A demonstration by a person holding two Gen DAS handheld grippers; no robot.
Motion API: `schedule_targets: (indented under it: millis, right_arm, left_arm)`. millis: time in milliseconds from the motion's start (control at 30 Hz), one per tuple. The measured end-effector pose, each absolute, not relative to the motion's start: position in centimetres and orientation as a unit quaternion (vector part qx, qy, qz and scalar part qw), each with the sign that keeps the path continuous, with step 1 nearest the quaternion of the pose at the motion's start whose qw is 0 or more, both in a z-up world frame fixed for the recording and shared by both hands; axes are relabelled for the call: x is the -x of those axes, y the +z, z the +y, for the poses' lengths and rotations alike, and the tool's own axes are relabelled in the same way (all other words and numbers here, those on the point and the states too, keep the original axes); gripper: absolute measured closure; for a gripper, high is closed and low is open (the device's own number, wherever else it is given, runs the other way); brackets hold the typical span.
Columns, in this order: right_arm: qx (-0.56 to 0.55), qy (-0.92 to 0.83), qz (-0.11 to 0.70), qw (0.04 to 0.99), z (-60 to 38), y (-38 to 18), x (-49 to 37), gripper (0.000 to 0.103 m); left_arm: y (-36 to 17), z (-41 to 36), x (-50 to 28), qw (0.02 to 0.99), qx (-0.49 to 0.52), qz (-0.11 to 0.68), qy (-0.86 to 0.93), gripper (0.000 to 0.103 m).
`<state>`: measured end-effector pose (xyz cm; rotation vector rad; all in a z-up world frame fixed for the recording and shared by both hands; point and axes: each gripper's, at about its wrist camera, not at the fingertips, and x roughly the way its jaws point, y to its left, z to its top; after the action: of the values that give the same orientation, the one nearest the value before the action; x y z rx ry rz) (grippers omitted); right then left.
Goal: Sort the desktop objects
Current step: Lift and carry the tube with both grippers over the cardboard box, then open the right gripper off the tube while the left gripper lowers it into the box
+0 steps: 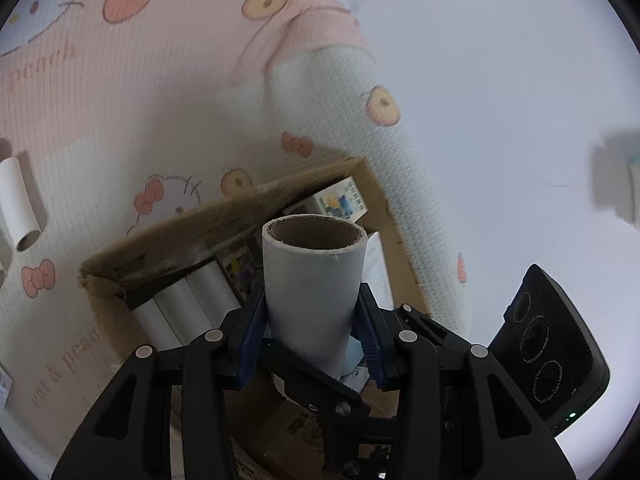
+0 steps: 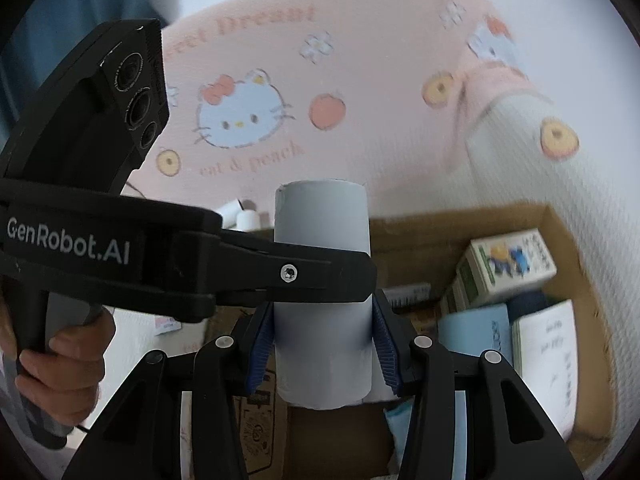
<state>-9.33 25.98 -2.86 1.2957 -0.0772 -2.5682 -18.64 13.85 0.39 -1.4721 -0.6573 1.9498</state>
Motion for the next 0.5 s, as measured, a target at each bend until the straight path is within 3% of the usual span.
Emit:
schedule_targets:
  millis: [333, 500]
  right_arm:
    - [-0.498, -0.858, -0.071, 0.102, 28.6, -5.5, 10.6, 0.060]
    - [-0.516, -0.850, -0.043, 0.094, 28.8, -6.3, 10.8, 0.060]
  left_arm:
    - [-2.1, 16.4, 19.3, 0.281, 0.591, -0.228, 0.721, 0.056]
    - [-3.5, 17.5, 19.7, 0.277, 0.608, -0.227, 0.709, 0.056]
